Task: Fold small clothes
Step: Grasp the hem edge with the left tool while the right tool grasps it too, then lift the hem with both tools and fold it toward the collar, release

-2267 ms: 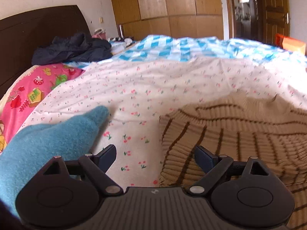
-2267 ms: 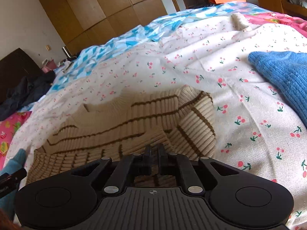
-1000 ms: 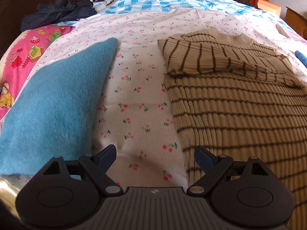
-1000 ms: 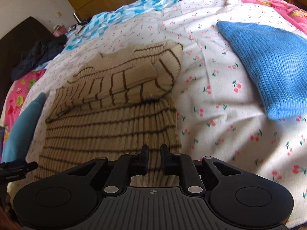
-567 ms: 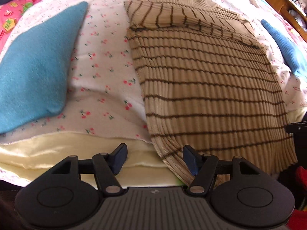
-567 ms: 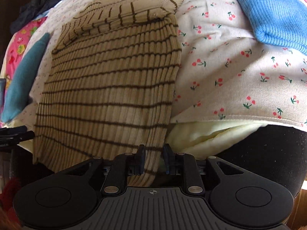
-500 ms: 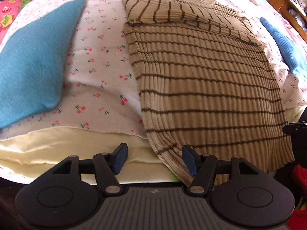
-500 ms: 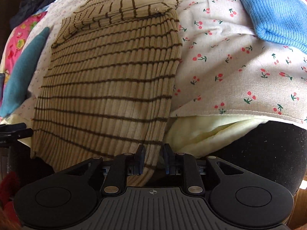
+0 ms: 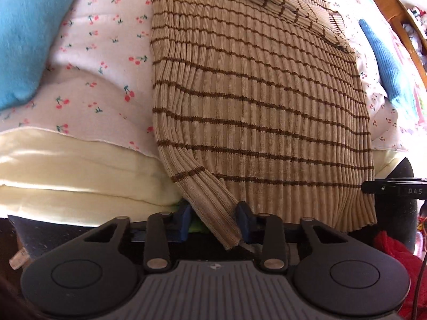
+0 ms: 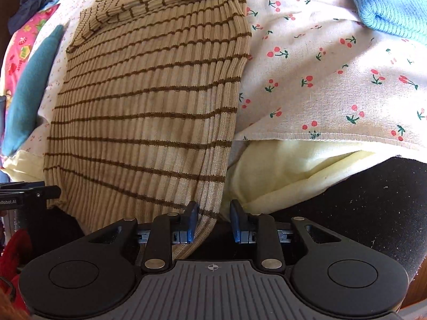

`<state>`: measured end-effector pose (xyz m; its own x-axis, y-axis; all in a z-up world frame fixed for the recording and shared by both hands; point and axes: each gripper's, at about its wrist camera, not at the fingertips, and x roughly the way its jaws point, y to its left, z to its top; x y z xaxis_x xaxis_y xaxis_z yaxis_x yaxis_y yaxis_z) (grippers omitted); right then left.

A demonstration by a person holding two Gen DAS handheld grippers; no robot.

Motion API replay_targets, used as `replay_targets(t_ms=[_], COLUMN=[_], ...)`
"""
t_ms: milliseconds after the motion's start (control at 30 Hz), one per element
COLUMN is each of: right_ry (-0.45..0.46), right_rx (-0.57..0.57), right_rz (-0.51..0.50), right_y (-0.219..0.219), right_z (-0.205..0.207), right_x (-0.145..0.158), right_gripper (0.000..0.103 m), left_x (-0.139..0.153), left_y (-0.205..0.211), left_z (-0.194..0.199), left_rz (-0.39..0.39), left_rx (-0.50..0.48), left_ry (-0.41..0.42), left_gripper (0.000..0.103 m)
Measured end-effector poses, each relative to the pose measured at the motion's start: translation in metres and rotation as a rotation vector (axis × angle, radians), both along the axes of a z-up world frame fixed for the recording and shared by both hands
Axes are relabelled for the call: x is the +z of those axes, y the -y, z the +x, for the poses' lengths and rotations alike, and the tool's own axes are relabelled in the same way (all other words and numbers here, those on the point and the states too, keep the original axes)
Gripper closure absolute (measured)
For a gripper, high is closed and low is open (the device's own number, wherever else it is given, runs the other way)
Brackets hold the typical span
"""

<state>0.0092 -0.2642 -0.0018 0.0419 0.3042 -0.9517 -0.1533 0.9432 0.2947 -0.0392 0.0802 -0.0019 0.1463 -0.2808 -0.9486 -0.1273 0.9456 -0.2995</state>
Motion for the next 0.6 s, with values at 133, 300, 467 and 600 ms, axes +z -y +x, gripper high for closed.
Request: replay_targets(t_ms=[133, 300, 467, 600], right_ry=[-0.044, -0.099, -0.098, -0.036], right_rx=[0.037, 0.059, -0.020, -0.129], right_rz=[-0.012, -0.016, 0.118, 0.322], right_y=[-0.003, -0.008, 0.001, 0.007], right_z=[0.009, 0.020, 0.018, 0.015], right_x=[-0.002, -0.009, -0.003, 0.009], right_gripper=[0.077, 0.077, 0.095, 0.096], left_x=[-0.006, -0.007, -0.005, 0.000], left_y=[-0.004, -0.009, -0.023, -0.038], left_z=[-0.003, -0.007, -0.009, -0.005], left_rz=[-0.057, -0.092, -0.177, -0.290], left_rx=[0.026, 0.045, 0.112, 0.204], left_ry=[-0.012, 0.007, 0.034, 0.091], left_gripper=[0.083, 0.086, 0.089, 0.090])
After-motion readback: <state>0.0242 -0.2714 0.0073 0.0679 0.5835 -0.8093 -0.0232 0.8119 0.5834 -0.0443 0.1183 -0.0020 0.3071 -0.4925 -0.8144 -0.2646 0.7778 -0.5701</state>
